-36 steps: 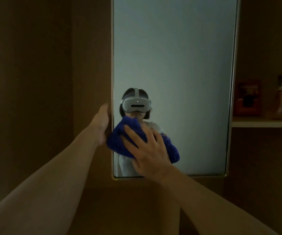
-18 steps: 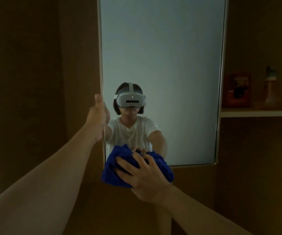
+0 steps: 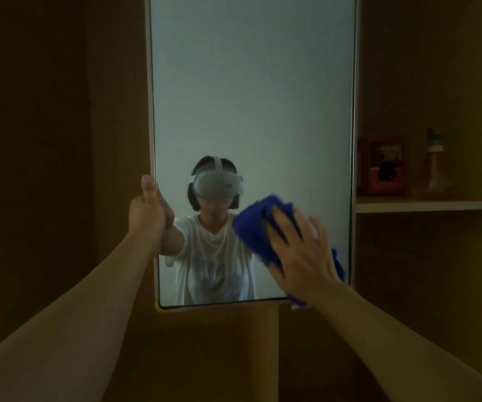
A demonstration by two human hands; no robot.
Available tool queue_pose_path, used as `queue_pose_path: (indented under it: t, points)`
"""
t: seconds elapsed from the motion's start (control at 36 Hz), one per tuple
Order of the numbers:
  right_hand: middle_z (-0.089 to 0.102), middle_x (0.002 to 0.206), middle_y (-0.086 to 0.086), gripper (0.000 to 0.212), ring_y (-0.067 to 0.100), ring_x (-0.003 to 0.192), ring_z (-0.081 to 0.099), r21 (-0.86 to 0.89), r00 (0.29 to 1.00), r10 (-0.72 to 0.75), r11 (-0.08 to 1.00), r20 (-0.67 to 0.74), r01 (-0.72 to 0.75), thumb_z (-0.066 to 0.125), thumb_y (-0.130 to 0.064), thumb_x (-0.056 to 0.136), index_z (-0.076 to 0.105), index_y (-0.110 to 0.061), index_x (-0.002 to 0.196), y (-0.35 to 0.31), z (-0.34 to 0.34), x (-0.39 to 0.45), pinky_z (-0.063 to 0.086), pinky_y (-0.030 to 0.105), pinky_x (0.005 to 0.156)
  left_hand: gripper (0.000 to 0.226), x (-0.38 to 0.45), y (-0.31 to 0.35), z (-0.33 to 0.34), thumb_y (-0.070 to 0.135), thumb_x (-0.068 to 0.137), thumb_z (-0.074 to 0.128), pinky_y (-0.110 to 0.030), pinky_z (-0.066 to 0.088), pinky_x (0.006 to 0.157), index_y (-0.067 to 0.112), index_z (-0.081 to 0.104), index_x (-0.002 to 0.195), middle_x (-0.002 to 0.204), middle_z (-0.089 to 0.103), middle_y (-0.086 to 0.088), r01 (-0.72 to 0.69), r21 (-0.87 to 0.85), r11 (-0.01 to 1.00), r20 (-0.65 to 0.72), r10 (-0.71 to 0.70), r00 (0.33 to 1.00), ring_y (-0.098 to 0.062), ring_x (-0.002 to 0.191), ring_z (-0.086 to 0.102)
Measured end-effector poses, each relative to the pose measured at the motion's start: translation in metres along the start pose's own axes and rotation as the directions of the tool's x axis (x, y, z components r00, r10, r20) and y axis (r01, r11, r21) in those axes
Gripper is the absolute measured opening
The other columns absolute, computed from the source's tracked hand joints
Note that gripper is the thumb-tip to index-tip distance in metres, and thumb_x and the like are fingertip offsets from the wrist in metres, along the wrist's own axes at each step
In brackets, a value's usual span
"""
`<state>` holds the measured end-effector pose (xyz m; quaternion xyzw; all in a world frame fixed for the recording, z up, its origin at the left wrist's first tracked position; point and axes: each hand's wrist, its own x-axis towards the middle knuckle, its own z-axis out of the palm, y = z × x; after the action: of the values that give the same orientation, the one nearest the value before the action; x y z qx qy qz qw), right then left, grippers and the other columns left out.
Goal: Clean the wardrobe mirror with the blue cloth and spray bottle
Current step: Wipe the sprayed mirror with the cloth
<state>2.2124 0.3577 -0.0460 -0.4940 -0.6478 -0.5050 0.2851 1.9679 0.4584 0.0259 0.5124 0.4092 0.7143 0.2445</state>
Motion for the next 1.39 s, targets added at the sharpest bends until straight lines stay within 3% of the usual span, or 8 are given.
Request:
queue_pose_path:
  t: [0.11, 0.28, 0.42, 0.53, 0.67, 0.83, 1.14, 1.39]
  points:
    - [0.035, 0.149, 0.015, 0.074, 0.038, 0.134, 0.028, -0.053, 0.970, 0.225, 0.972, -0.092, -0.231, 0.062, -0.039, 0.077, 0.038, -0.010, 0.141, 0.019, -0.021, 0.067, 0.013, 0.061, 0.110, 0.056, 0.000, -0.002, -0.002, 0.067, 0.087, 0.021, -0.033, 0.046, 0.066, 0.022, 0.046, 0.066, 0.066, 0.056, -0.003, 0.014, -0.024, 1.000, 0.026, -0.014, 1.000, -0.016, 0.063, 0.056]
    - [0.015, 0.156, 0.016, 0.081, 0.041, 0.142, 0.010, -0.026, 0.890, 0.444, 0.893, -0.100, -0.448, 0.050, -0.048, 0.085, 0.019, -0.010, 0.148, 0.032, -0.036, 0.131, 0.008, 0.057, 0.113, 0.055, 0.004, -0.005, 0.002, 0.068, 0.086, 0.025, -0.029, 0.039, 0.055, 0.023, 0.045, 0.062, 0.059, 0.050, 0.000, 0.019, -0.041, 0.999, -0.037, -0.021, 0.999, -0.015, 0.055, 0.050]
    - [0.022, 0.153, 0.020, 0.081, 0.044, 0.138, 0.022, 0.074, 0.960, 0.259, 0.965, -0.106, -0.252, 0.059, -0.035, 0.079, 0.027, -0.005, 0.146, 0.003, -0.021, 0.097, 0.028, 0.051, 0.109, 0.056, 0.000, -0.004, 0.001, 0.065, 0.089, 0.023, -0.035, 0.041, 0.067, 0.020, 0.045, 0.063, 0.064, 0.052, -0.004, -0.002, -0.016, 1.000, -0.013, 0.001, 1.000, -0.017, 0.059, 0.050]
    - [0.026, 0.153, 0.017, 0.077, 0.042, 0.137, 0.026, 0.014, 0.995, 0.047, 0.999, -0.090, -0.046, 0.062, -0.033, 0.077, 0.034, -0.008, 0.144, 0.012, -0.017, 0.076, 0.026, 0.054, 0.109, 0.058, -0.005, 0.003, -0.001, 0.066, 0.088, 0.023, -0.039, 0.044, 0.072, 0.018, 0.047, 0.065, 0.068, 0.055, -0.006, 0.037, -0.052, 0.998, 0.012, -0.037, 0.999, -0.019, 0.062, 0.052]
    - [0.024, 0.154, 0.014, 0.078, 0.036, 0.139, 0.023, -0.084, 0.952, 0.279, 0.953, -0.122, -0.290, 0.055, -0.043, 0.079, 0.031, -0.010, 0.145, 0.046, -0.028, 0.102, 0.016, 0.055, 0.111, 0.064, 0.000, -0.002, -0.003, 0.077, 0.077, 0.024, -0.044, 0.048, 0.077, 0.019, 0.051, 0.070, 0.074, 0.060, -0.008, 0.083, -0.045, 0.996, 0.000, -0.083, 0.997, -0.024, 0.071, 0.057]
    - [0.026, 0.154, 0.011, 0.076, 0.035, 0.138, 0.023, -0.131, 0.860, 0.483, 0.854, -0.162, -0.504, 0.052, -0.047, 0.084, 0.026, -0.012, 0.146, 0.101, -0.043, 0.116, 0.021, 0.049, 0.110, 0.091, 0.002, -0.010, 0.001, 0.099, 0.038, 0.021, -0.031, 0.039, 0.054, 0.018, 0.055, 0.065, 0.053, 0.054, -0.003, 0.074, -0.110, 0.991, -0.085, -0.084, 0.993, -0.022, 0.050, 0.053]
    - [0.042, 0.144, 0.013, 0.076, 0.040, 0.122, 0.043, 0.091, 0.798, 0.568, 0.822, -0.202, -0.562, 0.070, -0.031, 0.073, 0.039, -0.010, 0.139, 0.069, -0.011, 0.029, 0.043, 0.051, 0.093, 0.062, -0.012, 0.002, -0.003, 0.073, 0.083, 0.023, -0.030, 0.042, 0.055, 0.019, 0.050, 0.068, 0.067, 0.058, -0.006, 0.056, -0.030, 0.998, -0.061, -0.057, 0.996, -0.019, 0.063, 0.058]
    - [0.048, 0.139, 0.016, 0.077, 0.045, 0.111, 0.050, 0.123, 0.769, 0.635, 0.771, -0.074, -0.625, 0.076, -0.027, 0.071, 0.035, -0.013, 0.134, 0.027, 0.005, -0.050, 0.054, 0.051, 0.077, 0.055, -0.019, 0.007, -0.002, 0.071, 0.085, 0.023, -0.032, 0.045, 0.060, 0.024, 0.047, 0.069, 0.068, 0.055, -0.001, 0.084, -0.037, 0.996, -0.058, -0.086, 0.995, -0.014, 0.062, 0.055]
